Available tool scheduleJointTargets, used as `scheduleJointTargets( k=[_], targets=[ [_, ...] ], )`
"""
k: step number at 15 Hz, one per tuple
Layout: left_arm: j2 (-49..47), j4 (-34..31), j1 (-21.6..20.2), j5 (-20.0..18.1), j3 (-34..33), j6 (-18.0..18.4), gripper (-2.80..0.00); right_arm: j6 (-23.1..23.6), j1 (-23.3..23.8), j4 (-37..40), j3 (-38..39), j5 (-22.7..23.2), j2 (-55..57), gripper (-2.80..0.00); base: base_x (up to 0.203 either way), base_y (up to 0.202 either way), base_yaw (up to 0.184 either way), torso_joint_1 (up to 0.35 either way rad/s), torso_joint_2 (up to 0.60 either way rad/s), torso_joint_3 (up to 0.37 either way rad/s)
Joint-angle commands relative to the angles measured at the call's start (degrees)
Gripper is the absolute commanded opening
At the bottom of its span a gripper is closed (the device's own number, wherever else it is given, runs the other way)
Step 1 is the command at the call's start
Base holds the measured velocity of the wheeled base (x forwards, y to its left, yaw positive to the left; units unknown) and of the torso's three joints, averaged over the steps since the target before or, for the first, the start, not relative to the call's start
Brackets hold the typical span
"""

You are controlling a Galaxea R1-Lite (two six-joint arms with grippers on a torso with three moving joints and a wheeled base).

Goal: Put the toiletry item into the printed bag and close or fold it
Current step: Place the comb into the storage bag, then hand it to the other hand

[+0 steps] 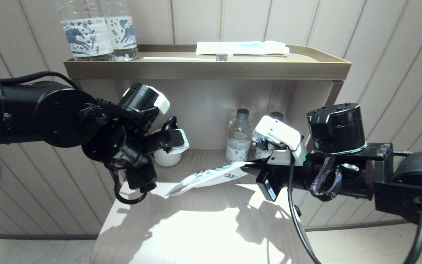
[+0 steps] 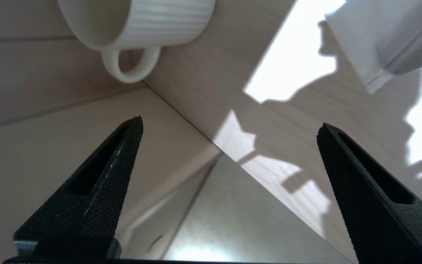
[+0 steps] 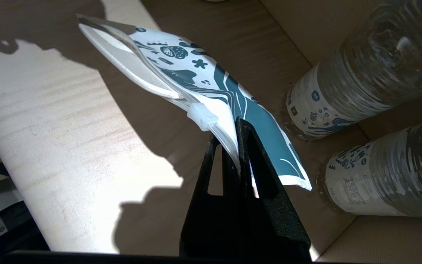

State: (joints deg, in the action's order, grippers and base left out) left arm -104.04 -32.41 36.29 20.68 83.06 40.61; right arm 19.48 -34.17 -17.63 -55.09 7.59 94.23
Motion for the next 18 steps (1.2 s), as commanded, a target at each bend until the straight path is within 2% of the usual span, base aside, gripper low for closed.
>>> scheduleJointTargets(
  k=[1,3,5,9,12,15,17,18],
  targets=[
    [2.3,-0.6,-1.2,-1.2,-0.1,-1.4,0.00,-0.1,0.0,0.1,-0.2,0.1,-0.3,-2.80,0.000,0.000,0.000,0.000,0.00,0.000],
    [3.8,-0.8,-2.7,-2.5,-0.5,-5.7,0.00,-1.0,0.0,3.8,-1.8,0.1,-0.6,-2.80,0.000,0.000,0.000,0.000,0.00,0.000],
    [5.9,-0.5,-4.9,-5.7,-3.4,-8.9,0.00,-3.9,0.0,8.2,-4.4,0.1,-0.9,-2.80,0.000,0.000,0.000,0.000,0.00,0.000],
    [9.0,2.0,-8.4,-11.0,-11.0,-10.9,0.00,-5.2,-0.1,10.2,-5.8,0.0,-0.3,-2.80,0.000,0.000,0.000,0.000,0.00,0.000],
    [9.3,7.7,-9.7,-14.7,-14.6,-17.0,0.00,-8.2,0.0,17.3,-9.5,0.0,0.1,-2.80,0.000,0.000,0.000,0.000,0.00,0.000],
    [9.3,13.2,-9.9,-16.8,-19.6,-20.0,0.00,-11.5,0.0,23.6,-13.6,0.0,1.3,-2.80,0.000,0.000,0.000,0.000,0.00,0.000],
    [9.2,19.6,-10.1,-17.4,-23.2,-22.3,0.00,-12.4,1.1,25.3,-14.9,-0.1,1.6,-2.80,0.000,0.000,0.000,0.000,0.00,0.000],
    [9.1,23.4,-10.2,-17.5,-24.3,-25.4,0.00,-12.6,1.1,25.5,-15.2,-0.1,1.9,-2.80,0.000,0.000,0.000,0.000,0.00,0.000]
  ],
)
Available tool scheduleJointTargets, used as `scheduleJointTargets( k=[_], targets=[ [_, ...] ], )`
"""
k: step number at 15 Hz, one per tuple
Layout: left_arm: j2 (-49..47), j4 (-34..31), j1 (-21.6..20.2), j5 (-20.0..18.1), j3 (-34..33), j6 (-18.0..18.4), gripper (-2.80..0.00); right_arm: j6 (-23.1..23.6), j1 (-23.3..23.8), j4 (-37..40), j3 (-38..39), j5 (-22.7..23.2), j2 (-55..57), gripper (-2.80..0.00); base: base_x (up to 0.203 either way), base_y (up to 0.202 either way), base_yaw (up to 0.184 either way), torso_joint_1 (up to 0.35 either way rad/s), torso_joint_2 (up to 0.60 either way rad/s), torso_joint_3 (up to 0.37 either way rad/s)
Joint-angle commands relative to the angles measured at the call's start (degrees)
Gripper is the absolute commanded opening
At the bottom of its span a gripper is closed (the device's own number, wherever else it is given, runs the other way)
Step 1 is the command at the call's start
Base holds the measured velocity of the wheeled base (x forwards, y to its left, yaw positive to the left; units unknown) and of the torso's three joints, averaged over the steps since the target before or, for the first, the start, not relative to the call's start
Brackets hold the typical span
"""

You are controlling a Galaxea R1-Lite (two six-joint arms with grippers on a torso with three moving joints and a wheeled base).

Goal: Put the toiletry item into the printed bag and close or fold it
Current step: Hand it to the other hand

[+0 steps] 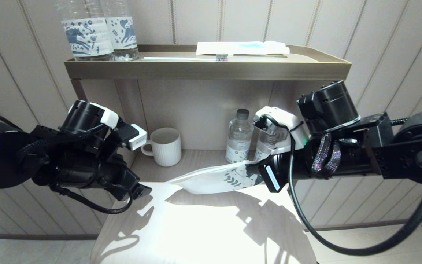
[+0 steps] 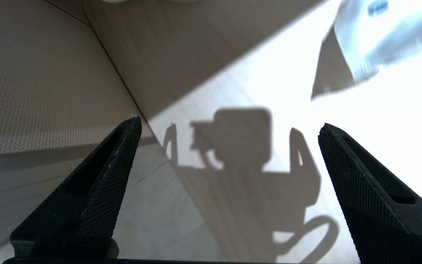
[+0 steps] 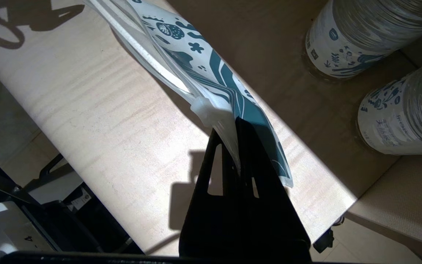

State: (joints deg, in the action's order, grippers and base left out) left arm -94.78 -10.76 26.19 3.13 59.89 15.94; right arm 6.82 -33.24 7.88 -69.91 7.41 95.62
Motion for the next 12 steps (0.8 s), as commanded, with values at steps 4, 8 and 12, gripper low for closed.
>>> scheduleJointTargets(
  k=[4,8,12],
  targets=[
    [-1.5,11.3,0.8,-1.5,-5.1,-8.9,0.00,-0.7,0.3,0.3,-1.1,0.0,1.2,-2.80,0.000,0.000,0.000,0.000,0.00,0.000],
    [-5.4,18.1,1.8,-5.4,-8.0,-9.1,0.00,-3.6,0.2,0.4,-2.4,-0.1,1.8,-2.80,0.000,0.000,0.000,0.000,0.00,0.000],
    [-3.7,22.7,2.1,-6.3,-9.9,-9.7,0.00,-3.9,0.2,0.6,-2.6,-0.1,1.2,-2.80,0.000,0.000,0.000,0.000,0.00,0.000]
  ],
)
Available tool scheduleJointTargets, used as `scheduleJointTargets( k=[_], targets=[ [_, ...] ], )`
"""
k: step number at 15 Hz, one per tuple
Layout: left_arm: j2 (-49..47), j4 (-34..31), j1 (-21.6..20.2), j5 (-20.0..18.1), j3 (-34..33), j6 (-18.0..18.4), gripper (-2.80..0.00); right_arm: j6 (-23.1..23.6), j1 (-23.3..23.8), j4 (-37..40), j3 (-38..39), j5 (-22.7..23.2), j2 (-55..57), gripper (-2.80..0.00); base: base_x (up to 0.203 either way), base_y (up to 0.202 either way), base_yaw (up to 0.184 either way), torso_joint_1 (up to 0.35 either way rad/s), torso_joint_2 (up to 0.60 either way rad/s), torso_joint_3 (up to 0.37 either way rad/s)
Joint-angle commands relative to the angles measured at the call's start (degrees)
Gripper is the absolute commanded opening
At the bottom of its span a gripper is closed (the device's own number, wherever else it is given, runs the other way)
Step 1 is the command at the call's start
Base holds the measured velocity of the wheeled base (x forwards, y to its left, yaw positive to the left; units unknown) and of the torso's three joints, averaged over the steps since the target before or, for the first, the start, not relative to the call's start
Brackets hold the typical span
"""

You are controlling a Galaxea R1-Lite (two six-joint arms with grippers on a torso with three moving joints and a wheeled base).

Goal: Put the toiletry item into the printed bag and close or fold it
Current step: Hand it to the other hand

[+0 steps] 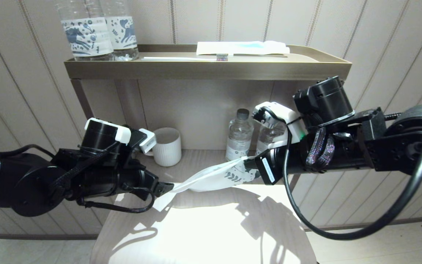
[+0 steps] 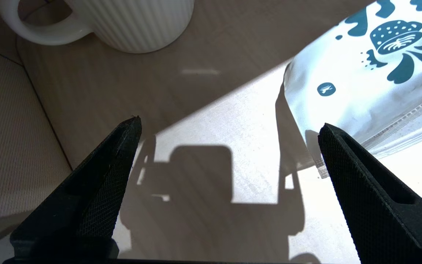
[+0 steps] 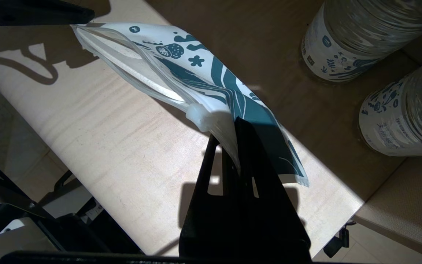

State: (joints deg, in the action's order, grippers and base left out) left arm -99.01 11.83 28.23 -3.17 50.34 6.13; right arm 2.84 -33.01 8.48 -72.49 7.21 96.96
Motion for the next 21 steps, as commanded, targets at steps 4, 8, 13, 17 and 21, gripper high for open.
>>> scheduleJointTargets(
  k=[4,8,13,17,21],
  targets=[
    [7.1,0.1,0.0,-1.7,-4.8,-2.1,-2.80,0.1,0.1,0.0,-0.4,0.0,0.1,-2.80,0.000,0.000,0.000,0.000,0.00,0.000],
    [11.8,0.1,0.0,-2.5,-8.7,-1.9,-2.80,0.1,0.0,0.0,-0.3,0.0,-0.4,-2.80,0.000,0.000,0.000,0.000,0.00,0.000],
    [13.8,-0.3,-0.7,-2.1,-9.7,-2.2,-2.80,0.1,0.1,0.0,-0.3,0.1,-0.6,-2.80,0.000,0.000,0.000,0.000,0.00,0.000],
    [12.4,0.2,-0.7,-2.3,-8.8,-2.2,-2.80,0.0,0.0,-0.1,0.0,0.4,-0.6,-2.80,0.000,0.000,0.000,0.000,0.00,0.000],
    [15.1,0.3,-2.1,-2.2,-9.8,-7.2,-2.80,-3.7,-0.1,-0.1,-0.5,1.7,-0.9,-2.80,0.000,0.000,0.000,0.000,0.00,0.000]
  ],
)
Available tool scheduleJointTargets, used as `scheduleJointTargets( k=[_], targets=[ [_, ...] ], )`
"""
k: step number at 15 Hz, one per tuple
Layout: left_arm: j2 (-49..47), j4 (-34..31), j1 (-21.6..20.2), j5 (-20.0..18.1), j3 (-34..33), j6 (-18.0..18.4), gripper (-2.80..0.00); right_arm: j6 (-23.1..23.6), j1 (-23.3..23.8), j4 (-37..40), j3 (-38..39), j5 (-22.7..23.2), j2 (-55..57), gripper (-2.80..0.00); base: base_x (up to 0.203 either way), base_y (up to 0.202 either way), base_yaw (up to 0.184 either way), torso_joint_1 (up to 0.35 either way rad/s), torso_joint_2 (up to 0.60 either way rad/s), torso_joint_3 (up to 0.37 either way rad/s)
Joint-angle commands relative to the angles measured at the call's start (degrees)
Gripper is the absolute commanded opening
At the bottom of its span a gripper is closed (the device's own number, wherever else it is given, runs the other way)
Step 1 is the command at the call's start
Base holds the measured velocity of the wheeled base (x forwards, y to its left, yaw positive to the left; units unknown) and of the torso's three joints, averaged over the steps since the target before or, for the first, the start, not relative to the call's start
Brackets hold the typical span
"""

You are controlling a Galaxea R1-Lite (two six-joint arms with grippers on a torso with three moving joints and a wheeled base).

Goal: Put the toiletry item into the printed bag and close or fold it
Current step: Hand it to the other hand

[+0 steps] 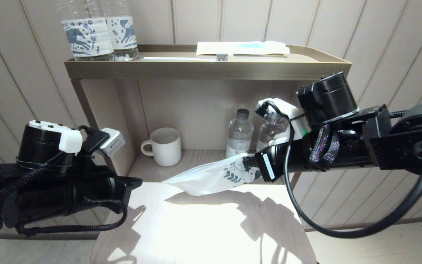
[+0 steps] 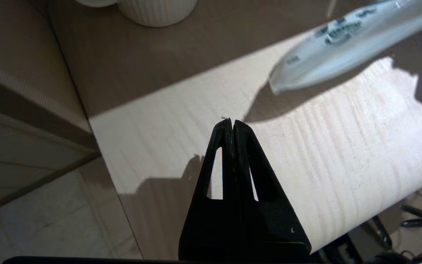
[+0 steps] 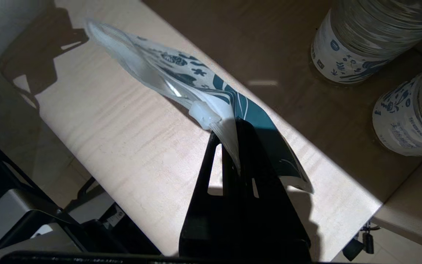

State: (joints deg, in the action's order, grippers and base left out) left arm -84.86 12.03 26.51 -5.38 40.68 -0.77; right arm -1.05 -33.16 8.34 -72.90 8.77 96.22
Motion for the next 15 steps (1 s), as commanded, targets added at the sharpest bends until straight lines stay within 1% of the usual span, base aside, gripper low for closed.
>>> scheduleJointTargets(
  k=[1,3,5,9,13,14,15],
  targets=[
    [1.6,0.1,-1.0,-0.2,-0.4,-1.0,-2.80,-1.5,0.0,0.1,-0.4,0.1,-0.5,-2.80,0.000,0.000,0.000,0.000,0.00,0.000],
    [2.4,0.1,-1.0,-0.5,-2.1,-1.0,-2.80,-5.3,-0.1,0.1,-1.3,0.1,-1.7,-2.80,0.000,0.000,0.000,0.000,0.00,0.000],
    [2.1,0.1,-1.0,-0.7,-3.0,-1.1,-2.80,-6.9,0.1,0.0,-1.6,0.1,-2.3,-2.80,0.000,0.000,0.000,0.000,0.00,0.000],
    [1.7,0.1,-1.0,-2.8,-5.1,-1.1,-2.80,-7.1,0.3,0.2,-2.8,0.0,-5.9,-2.80,0.000,0.000,0.000,0.000,0.00,0.000],
    [1.9,0.1,-1.0,-2.7,-4.5,-1.3,-2.80,-6.5,0.3,0.6,-2.5,-0.3,-7.7,-2.80,0.000,0.000,0.000,0.000,0.00,0.000],
    [1.8,0.0,-1.0,-2.5,-4.9,-1.8,-2.80,-6.4,0.3,0.6,-2.5,-0.3,-7.5,-2.80,0.000,0.000,0.000,0.000,0.00,0.000],
    [1.6,-0.2,-1.0,-2.3,-4.7,-3.2,-2.80,-6.4,0.6,0.6,-3.0,-0.4,-7.3,-2.80,0.000,0.000,0.000,0.000,0.00,0.000]
  ],
)
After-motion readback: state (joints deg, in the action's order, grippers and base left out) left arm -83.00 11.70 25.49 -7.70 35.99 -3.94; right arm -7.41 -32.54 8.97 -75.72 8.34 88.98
